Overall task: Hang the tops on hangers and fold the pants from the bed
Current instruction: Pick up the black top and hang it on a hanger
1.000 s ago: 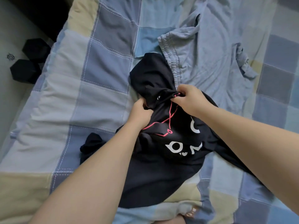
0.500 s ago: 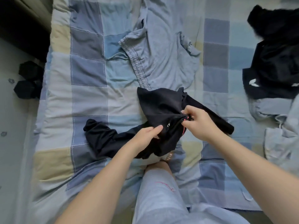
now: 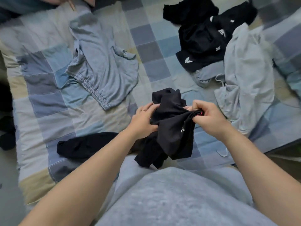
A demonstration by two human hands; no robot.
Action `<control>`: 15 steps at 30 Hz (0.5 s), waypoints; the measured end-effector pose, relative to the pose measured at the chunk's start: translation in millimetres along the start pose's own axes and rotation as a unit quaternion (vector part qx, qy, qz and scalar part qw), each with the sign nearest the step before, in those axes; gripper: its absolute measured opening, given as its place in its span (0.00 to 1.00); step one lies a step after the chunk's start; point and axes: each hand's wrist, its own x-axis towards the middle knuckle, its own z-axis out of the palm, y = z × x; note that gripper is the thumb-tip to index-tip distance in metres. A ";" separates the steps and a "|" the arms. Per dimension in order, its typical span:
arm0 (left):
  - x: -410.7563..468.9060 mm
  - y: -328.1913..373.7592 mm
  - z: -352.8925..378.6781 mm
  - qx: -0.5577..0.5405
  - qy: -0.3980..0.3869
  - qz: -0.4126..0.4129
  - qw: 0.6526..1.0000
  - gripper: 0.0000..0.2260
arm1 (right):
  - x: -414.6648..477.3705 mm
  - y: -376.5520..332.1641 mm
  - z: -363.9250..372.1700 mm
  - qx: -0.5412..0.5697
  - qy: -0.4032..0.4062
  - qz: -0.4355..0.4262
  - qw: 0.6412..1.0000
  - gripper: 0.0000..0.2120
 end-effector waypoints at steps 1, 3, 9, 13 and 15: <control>4.1 18.5 9.6 0.020 -0.005 0.030 0.999 0.26 | -11.8 2.3 -14.7 0.013 0.015 -0.007 1.000 0.23; 5.4 55.2 29.8 0.036 0.021 0.084 0.996 0.08 | -33.6 10.2 -49.0 0.024 0.044 -0.019 0.999 0.22; -19.8 145.7 67.6 -0.077 0.162 0.021 0.983 0.14 | -71.7 24.0 -143.1 0.016 0.094 -0.036 0.995 0.19; -45.3 203.2 46.8 -0.158 0.269 -0.037 0.950 0.10 | -86.1 7.9 -164.9 -0.005 0.116 -0.015 0.993 0.13; -59.2 227.2 34.9 -0.179 0.290 -0.047 0.939 0.07 | -97.8 -5.4 -166.4 -0.026 0.097 -0.019 0.995 0.10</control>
